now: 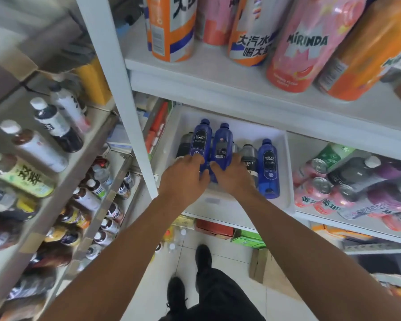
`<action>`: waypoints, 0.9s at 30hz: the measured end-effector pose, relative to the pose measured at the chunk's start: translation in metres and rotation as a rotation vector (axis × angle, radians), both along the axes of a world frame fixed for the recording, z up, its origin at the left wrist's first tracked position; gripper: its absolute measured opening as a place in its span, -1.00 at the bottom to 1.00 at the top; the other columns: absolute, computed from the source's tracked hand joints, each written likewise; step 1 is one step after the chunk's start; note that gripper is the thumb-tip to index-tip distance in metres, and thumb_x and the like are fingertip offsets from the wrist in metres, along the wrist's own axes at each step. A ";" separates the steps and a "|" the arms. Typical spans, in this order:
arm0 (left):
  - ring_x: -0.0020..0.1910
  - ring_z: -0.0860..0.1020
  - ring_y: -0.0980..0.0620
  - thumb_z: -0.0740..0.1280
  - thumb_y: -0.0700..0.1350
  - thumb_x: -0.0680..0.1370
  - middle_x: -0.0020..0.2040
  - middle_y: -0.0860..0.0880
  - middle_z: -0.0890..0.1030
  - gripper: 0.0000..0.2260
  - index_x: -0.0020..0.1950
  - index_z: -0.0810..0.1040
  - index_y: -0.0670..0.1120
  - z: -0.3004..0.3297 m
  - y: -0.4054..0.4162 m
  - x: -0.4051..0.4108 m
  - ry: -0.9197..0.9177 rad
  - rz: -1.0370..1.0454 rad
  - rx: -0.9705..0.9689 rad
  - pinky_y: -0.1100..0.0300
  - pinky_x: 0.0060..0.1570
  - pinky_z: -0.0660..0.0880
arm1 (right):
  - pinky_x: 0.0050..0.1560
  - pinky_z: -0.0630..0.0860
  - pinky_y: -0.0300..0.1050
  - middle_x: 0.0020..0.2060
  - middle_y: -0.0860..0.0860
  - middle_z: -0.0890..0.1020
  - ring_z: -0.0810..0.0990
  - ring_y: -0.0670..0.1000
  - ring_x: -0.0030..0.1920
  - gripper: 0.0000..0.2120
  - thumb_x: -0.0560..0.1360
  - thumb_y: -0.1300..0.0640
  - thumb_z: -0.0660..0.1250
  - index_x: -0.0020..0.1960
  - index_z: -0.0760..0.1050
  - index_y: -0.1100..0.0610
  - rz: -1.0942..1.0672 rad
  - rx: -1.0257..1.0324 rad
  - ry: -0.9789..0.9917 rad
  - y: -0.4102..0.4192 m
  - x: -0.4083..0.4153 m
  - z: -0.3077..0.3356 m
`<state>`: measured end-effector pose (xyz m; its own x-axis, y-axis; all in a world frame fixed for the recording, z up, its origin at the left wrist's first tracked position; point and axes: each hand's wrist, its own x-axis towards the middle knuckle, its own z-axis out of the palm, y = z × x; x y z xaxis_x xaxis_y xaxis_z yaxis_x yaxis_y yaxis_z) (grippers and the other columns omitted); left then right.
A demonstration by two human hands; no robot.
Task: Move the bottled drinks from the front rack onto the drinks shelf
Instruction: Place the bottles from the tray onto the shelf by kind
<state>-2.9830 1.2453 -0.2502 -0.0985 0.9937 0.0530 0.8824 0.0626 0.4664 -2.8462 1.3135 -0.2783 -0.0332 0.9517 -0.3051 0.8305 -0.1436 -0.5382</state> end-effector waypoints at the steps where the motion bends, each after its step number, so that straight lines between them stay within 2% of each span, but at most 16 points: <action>1: 0.02 0.58 -0.02 0.25 0.05 0.58 0.12 -0.03 0.59 -0.74 0.21 0.46 -0.03 0.000 0.002 0.000 -0.006 0.003 -0.003 0.08 -0.06 0.56 | 0.10 0.55 0.18 0.22 0.20 0.51 0.57 0.25 0.13 -0.26 0.45 -0.29 0.29 0.40 0.18 0.16 -0.022 -0.019 -0.005 0.002 -0.002 -0.001; 5: 0.05 0.57 -0.01 0.25 0.06 0.59 0.15 -0.03 0.59 -0.73 0.23 0.45 -0.02 -0.003 0.009 -0.001 -0.018 0.008 -0.011 0.10 -0.05 0.53 | 0.07 0.57 0.19 0.17 0.20 0.52 0.59 0.26 0.07 -0.27 0.40 -0.23 0.37 0.35 0.22 0.19 -0.048 -0.054 0.011 0.009 -0.006 -0.006; 8: 0.06 0.57 -0.01 0.24 0.06 0.59 0.15 -0.03 0.59 -0.74 0.22 0.45 -0.02 -0.003 0.010 -0.001 -0.018 0.006 -0.011 0.10 -0.06 0.53 | 0.03 0.58 0.08 0.08 0.14 0.59 0.61 0.20 0.00 -0.34 0.36 -0.16 0.39 0.29 0.31 0.19 -0.112 -0.075 0.107 0.014 -0.005 -0.008; 11: 0.06 0.58 -0.01 0.24 0.06 0.59 0.15 -0.03 0.59 -0.74 0.22 0.45 -0.02 -0.004 0.010 -0.001 -0.021 0.001 -0.003 0.10 -0.05 0.56 | -0.10 0.54 -0.08 -0.06 0.06 0.66 0.62 0.10 -0.09 -0.64 0.41 -0.04 0.38 0.14 0.50 0.10 -0.168 -0.100 0.239 0.015 0.005 -0.005; 13: 0.06 0.58 -0.02 0.25 0.05 0.59 0.15 -0.03 0.59 -0.75 0.22 0.45 -0.02 -0.003 0.009 -0.001 -0.033 0.001 -0.004 0.08 -0.03 0.58 | -0.15 0.56 -0.06 -0.17 0.05 0.66 0.63 0.11 -0.13 -0.80 0.41 -0.02 0.37 -0.05 0.57 0.08 -0.239 -0.119 0.318 0.013 0.012 -0.002; 16: 0.06 0.58 -0.02 0.24 0.05 0.59 0.15 -0.02 0.59 -0.75 0.22 0.44 -0.01 0.000 0.006 0.001 -0.042 0.000 -0.009 0.04 0.00 0.58 | -0.07 0.65 0.16 -0.14 0.12 0.69 0.67 0.15 -0.11 -0.78 0.34 -0.01 0.39 -0.09 0.58 0.09 -0.372 -0.176 0.512 0.004 0.016 0.001; 18: 0.06 0.58 -0.02 0.24 0.05 0.60 0.16 -0.01 0.59 -0.76 0.23 0.45 0.00 0.002 0.001 0.002 -0.048 -0.008 -0.006 0.05 0.00 0.57 | -0.07 0.64 0.16 -0.09 0.14 0.70 0.67 0.14 -0.12 -0.78 0.37 0.03 0.40 -0.03 0.58 0.11 -0.392 -0.175 0.583 -0.006 0.018 0.006; 22: 0.02 0.58 0.00 0.26 0.02 0.59 0.12 0.00 0.60 -0.78 0.20 0.48 -0.01 0.009 -0.014 0.006 -0.142 -0.001 0.010 0.03 0.00 0.58 | -0.11 0.62 0.02 -0.15 0.01 0.68 0.65 0.05 -0.15 -0.69 0.36 -0.05 0.38 0.04 0.55 0.08 -0.269 -0.045 0.491 -0.028 0.030 0.018; 25: -0.08 0.57 0.05 0.29 -0.01 0.59 0.02 0.03 0.62 -0.82 0.14 0.52 -0.03 0.011 -0.024 0.005 -0.311 0.054 -0.021 0.05 0.01 0.56 | -0.02 0.62 0.08 -0.15 -0.04 0.68 0.66 0.02 -0.12 -0.64 0.30 -0.14 0.35 0.02 0.54 0.01 -0.189 0.019 0.457 -0.047 0.037 0.032; 27: -0.10 0.58 0.02 0.30 0.00 0.59 -0.05 0.02 0.62 -0.85 0.09 0.53 -0.03 0.012 -0.030 0.001 -0.416 0.114 -0.033 0.10 -0.01 0.54 | 0.03 0.61 0.13 -0.14 -0.06 0.68 0.66 0.02 -0.10 -0.59 0.28 -0.17 0.34 0.05 0.53 0.01 -0.153 0.047 0.484 -0.062 0.038 0.041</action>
